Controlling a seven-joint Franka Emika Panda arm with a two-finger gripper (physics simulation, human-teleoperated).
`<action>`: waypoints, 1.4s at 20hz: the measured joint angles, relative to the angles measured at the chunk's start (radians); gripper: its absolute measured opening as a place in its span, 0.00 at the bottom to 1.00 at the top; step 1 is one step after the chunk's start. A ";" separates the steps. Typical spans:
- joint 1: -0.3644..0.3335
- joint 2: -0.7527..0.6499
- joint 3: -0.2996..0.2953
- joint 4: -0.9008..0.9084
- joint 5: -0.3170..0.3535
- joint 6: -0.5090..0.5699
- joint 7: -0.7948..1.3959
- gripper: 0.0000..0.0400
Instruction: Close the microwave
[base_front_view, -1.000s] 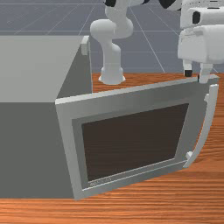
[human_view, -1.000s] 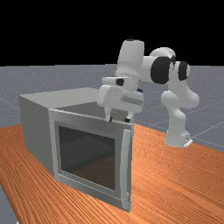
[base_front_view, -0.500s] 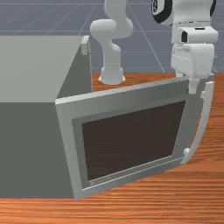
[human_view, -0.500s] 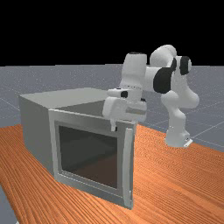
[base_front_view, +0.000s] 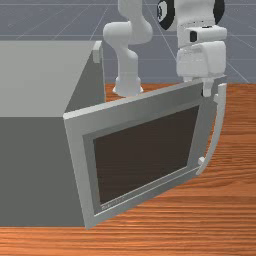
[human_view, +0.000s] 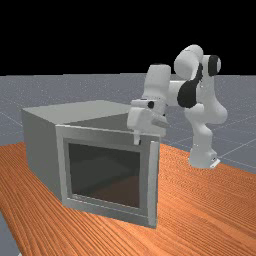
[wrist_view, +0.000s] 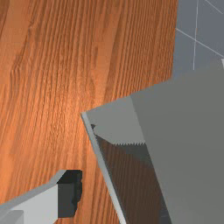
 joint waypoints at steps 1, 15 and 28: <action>-0.006 -0.005 0.004 -0.002 0.013 -0.014 -0.028 1.00; -0.030 -0.600 -0.021 -0.708 0.169 0.128 -0.065 1.00; -0.025 -0.056 0.206 -0.009 -0.140 -0.086 0.331 1.00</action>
